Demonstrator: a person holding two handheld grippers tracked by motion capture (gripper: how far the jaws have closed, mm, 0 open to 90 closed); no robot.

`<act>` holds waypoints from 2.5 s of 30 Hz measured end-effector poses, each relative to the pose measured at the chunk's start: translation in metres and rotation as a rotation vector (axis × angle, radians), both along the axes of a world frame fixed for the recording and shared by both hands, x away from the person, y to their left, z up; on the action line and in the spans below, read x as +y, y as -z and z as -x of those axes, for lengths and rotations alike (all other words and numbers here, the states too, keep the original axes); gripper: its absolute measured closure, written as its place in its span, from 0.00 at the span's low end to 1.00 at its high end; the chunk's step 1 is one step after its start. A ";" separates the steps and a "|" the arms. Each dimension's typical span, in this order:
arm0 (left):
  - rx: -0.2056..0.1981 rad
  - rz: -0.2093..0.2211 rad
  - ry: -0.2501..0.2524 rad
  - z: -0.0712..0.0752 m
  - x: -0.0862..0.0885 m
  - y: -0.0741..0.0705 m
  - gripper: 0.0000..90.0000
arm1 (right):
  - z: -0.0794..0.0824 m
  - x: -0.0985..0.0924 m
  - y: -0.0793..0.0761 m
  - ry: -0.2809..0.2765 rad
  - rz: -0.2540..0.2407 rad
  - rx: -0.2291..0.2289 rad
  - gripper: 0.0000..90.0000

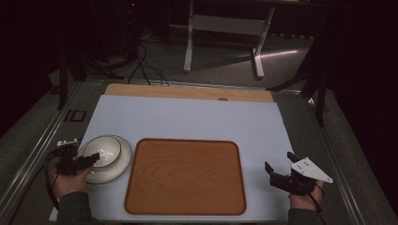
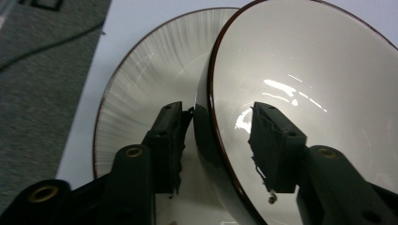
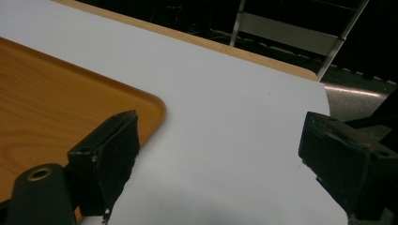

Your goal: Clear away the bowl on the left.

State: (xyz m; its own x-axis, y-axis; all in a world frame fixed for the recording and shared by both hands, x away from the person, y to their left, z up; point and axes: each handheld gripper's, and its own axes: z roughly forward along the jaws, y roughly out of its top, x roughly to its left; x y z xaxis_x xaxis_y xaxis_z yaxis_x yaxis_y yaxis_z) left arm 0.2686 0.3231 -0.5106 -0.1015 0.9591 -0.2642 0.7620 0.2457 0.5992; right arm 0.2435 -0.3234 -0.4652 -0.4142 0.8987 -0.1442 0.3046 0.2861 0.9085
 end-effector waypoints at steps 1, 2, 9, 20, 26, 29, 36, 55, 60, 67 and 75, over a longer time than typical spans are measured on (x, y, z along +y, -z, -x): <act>0.003 0.005 0.000 0.000 0.000 0.000 0.65 | 0.000 0.000 0.000 0.000 0.000 0.000 0.14; 0.007 0.016 0.000 -0.001 0.001 0.001 0.66 | 0.000 0.000 0.000 0.001 0.000 0.001 0.14; 0.020 0.050 -0.002 -0.003 0.003 0.001 0.69 | 0.000 0.000 0.000 0.004 0.000 -0.001 0.14; 0.025 0.098 -0.001 -0.006 0.005 0.003 0.67 | 0.000 0.000 0.000 0.000 0.002 -0.002 0.14; 0.054 0.133 0.001 -0.008 0.007 0.004 0.69 | 0.000 0.000 0.000 0.000 0.002 -0.002 0.14; 0.057 0.137 -0.001 -0.008 0.007 0.005 0.71 | 0.000 0.000 0.000 0.000 0.003 -0.001 0.14; 0.066 0.191 -0.014 -0.006 0.012 0.007 0.82 | 0.000 0.000 0.000 0.000 0.003 0.003 0.14; 0.023 0.302 -0.056 0.001 0.022 0.010 0.89 | 0.000 -0.001 0.000 0.005 0.004 0.003 0.14; 0.011 0.302 -0.063 0.003 0.023 0.009 0.89 | 0.001 -0.001 -0.001 0.005 0.002 0.002 0.14; 0.000 0.288 -0.074 0.004 0.024 0.008 0.89 | 0.001 -0.002 -0.001 0.007 0.001 -0.001 0.14; -0.061 0.302 -0.030 0.004 0.022 0.002 0.89 | 0.001 -0.003 -0.001 0.007 -0.001 -0.003 0.14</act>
